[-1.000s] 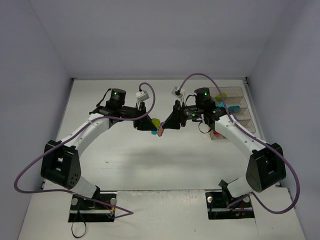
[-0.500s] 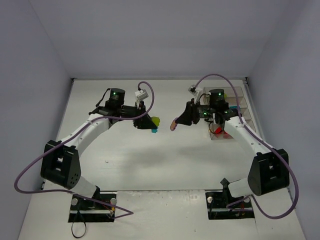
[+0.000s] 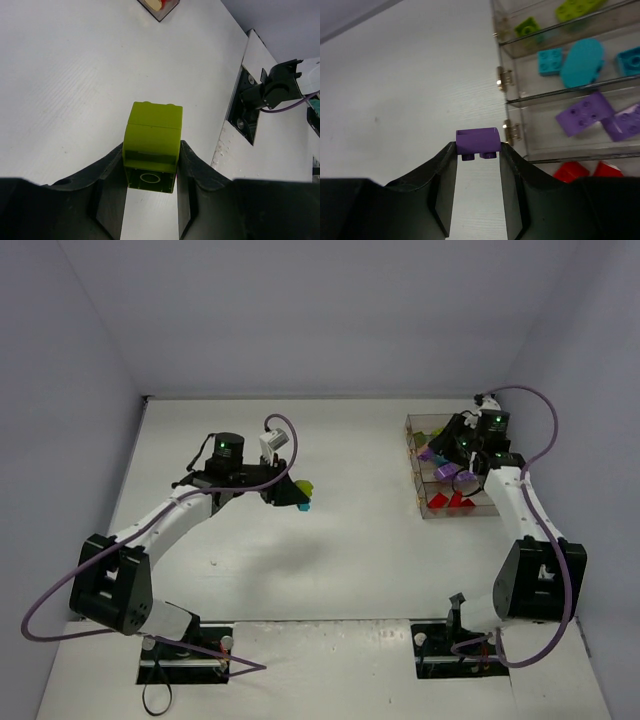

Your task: Sort the legos into containers by color

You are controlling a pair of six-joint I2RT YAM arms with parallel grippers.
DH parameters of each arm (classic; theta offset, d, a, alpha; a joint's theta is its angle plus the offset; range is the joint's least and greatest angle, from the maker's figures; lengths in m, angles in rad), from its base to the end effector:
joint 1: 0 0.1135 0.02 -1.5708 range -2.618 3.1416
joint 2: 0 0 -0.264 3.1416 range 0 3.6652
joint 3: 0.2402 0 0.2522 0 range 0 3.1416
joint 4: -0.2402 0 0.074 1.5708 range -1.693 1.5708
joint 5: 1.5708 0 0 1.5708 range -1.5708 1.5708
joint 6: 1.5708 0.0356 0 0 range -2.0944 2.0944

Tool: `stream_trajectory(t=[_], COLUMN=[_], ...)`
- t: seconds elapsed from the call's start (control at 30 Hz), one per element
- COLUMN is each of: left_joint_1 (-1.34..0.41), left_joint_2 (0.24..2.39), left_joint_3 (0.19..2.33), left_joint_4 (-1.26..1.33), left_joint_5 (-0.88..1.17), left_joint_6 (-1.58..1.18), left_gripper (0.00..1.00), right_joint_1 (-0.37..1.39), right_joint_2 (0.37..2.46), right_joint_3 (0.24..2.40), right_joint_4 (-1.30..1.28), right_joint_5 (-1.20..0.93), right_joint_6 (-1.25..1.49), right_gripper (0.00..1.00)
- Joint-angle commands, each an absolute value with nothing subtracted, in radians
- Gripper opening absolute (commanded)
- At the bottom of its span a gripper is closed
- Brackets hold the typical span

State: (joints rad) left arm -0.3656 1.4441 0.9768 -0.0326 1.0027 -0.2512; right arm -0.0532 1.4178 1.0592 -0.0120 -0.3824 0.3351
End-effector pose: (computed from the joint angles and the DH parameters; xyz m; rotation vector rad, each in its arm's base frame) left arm 0.2826 -0.1403 0.2739 0.7640 1.9607 -1.4054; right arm 0.3302 -0.0043 0.3059 0.1220 1.9499 0.5574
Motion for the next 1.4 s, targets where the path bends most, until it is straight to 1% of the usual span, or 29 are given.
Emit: stream_trajectory(t=[0.0,0.1,0.2,0.37,0.6,0.73,0.77,0.8,0.87,0.9,0.97,1.0,1.03,1.13,1.2,1.27,1.3,1.37], left_joint_1=[-0.368,-0.370,-0.370,-0.370,-0.370,-0.370,-0.370,-0.370,-0.370,-0.370,-0.370,-0.370,-0.371,-0.373,-0.374,-0.377,-0.379,-0.382], left_joint_2=[1.356,1.345,1.336,1.331,1.316,1.316,1.318,1.319,1.325,1.327,1.333,1.333,1.330,1.330,1.330,1.330,1.333,1.335], left_joint_3=[0.973,0.965,0.954,0.945,0.916,0.925,0.928,0.933,0.945,0.948,0.954,0.956,0.962,0.965,0.969,0.973,0.971,0.968], left_joint_4=[0.055,0.038,0.052,0.055,0.077,0.084,0.084,0.083,0.089,0.095,0.106,0.113,0.165,0.195,0.219,0.250,0.264,0.317], left_joint_5=[0.959,0.936,0.930,0.927,0.928,0.928,0.928,0.928,0.928,0.927,0.913,0.902,0.831,0.804,0.790,0.782,0.781,0.791], left_joint_6=[-0.284,-0.282,-0.287,-0.264,-0.270,-0.279,-0.282,-0.284,-0.297,-0.307,-0.327,-0.346,-0.430,-0.472,-0.514,-0.550,-0.566,-0.607], left_gripper=[0.00,0.00,0.00,0.00,0.00,0.00,0.00,0.00,0.00,0.00,0.00,0.00,0.00,0.00,0.00,0.00,0.00,0.00], right_joint_1=[-0.101,-0.135,-0.155,-0.156,-0.156,-0.156,-0.156,-0.156,-0.155,-0.155,-0.149,-0.147,-0.132,-0.112,-0.081,-0.036,-0.019,0.014], right_joint_2=[1.434,1.454,1.496,1.569,1.592,1.624,1.632,1.641,1.647,1.649,1.649,1.643,1.591,1.543,1.493,1.457,1.424,1.401], right_joint_3=[1.114,1.111,1.112,1.134,1.089,1.091,1.094,1.097,1.098,1.100,1.100,1.100,1.098,1.098,1.100,1.098,1.095,1.095], right_joint_4=[0.025,0.025,0.026,0.031,0.035,0.044,0.048,0.048,0.049,0.051,0.049,0.049,0.049,0.049,0.057,0.083,0.095,0.130], right_joint_5=[-0.230,-0.183,-0.184,-0.219,-0.157,-0.173,-0.181,-0.190,-0.219,-0.228,-0.239,-0.242,-0.267,-0.281,-0.342,-0.406,-0.489,-0.587], right_joint_6=[0.440,0.465,0.482,0.503,0.518,0.509,0.506,0.505,0.497,0.494,0.486,0.476,0.442,0.420,0.393,0.342,0.324,0.279], right_gripper=[0.00,0.00,0.00,0.00,0.00,0.00,0.03,0.11,0.20,0.29,0.38,0.44,0.64,0.66,0.66,0.66,0.66,0.66])
